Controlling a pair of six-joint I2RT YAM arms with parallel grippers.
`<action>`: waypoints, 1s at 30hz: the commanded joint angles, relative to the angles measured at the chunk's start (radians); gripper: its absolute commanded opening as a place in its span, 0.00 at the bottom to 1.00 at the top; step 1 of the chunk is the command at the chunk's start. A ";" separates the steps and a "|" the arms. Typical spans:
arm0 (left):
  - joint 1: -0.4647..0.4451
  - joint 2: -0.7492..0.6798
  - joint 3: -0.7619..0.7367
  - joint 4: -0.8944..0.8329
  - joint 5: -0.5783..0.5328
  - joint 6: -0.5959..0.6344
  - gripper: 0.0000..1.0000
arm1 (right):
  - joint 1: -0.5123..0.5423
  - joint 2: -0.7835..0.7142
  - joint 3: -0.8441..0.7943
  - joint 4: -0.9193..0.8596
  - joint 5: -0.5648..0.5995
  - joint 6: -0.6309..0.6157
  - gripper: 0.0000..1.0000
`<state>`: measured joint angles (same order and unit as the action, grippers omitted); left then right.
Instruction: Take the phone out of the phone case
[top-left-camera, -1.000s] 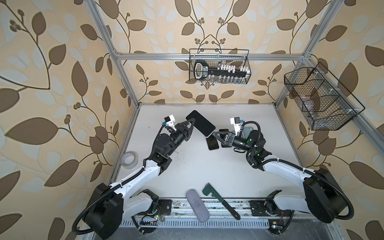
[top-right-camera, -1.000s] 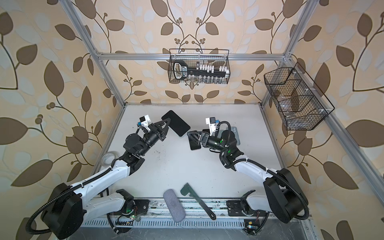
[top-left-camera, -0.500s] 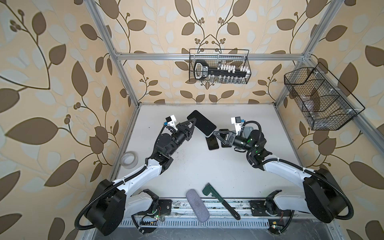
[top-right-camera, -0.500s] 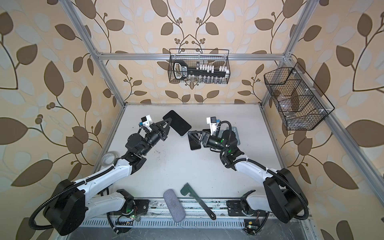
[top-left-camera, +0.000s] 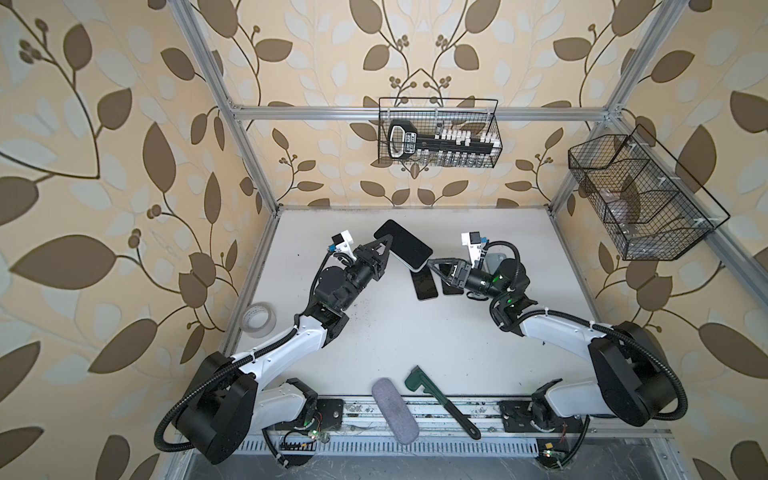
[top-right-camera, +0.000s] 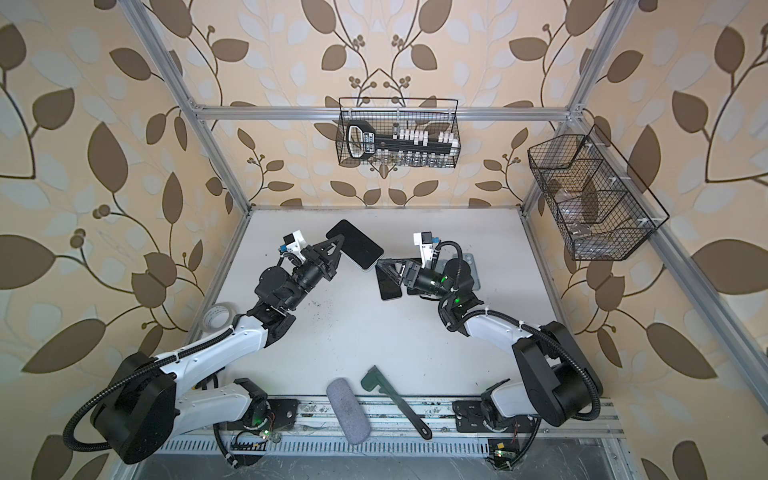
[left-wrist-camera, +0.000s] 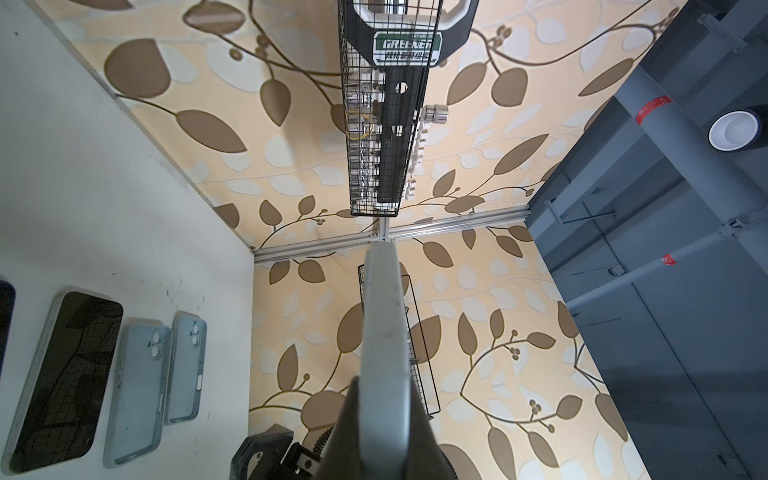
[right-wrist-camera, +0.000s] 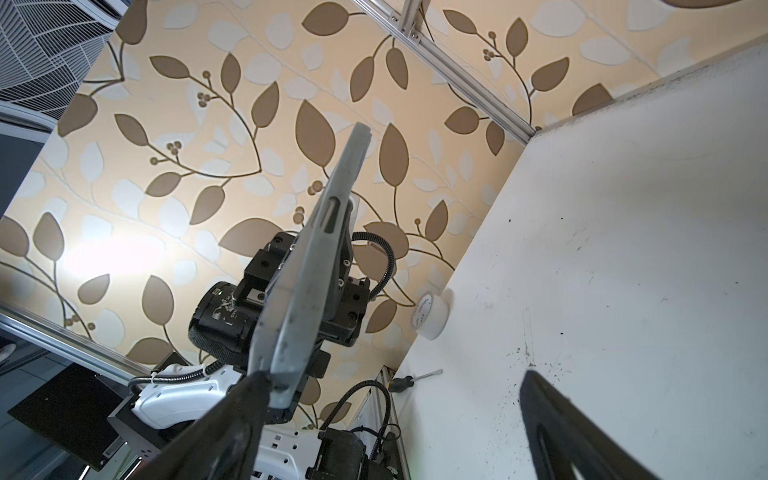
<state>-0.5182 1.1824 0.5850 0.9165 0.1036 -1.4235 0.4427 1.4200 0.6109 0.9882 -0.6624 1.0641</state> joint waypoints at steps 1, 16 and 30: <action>-0.040 -0.021 0.075 0.167 0.067 -0.027 0.00 | -0.002 0.031 -0.014 0.045 0.017 0.040 0.93; -0.045 0.004 0.087 0.177 0.079 -0.014 0.00 | -0.013 0.026 -0.025 0.065 0.019 0.059 0.92; -0.053 0.053 0.080 0.201 0.097 -0.011 0.00 | -0.033 0.042 0.029 0.162 -0.004 0.169 0.91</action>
<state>-0.5381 1.2465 0.6086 0.9920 0.1059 -1.4239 0.4171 1.4452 0.5957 1.0748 -0.6815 1.1748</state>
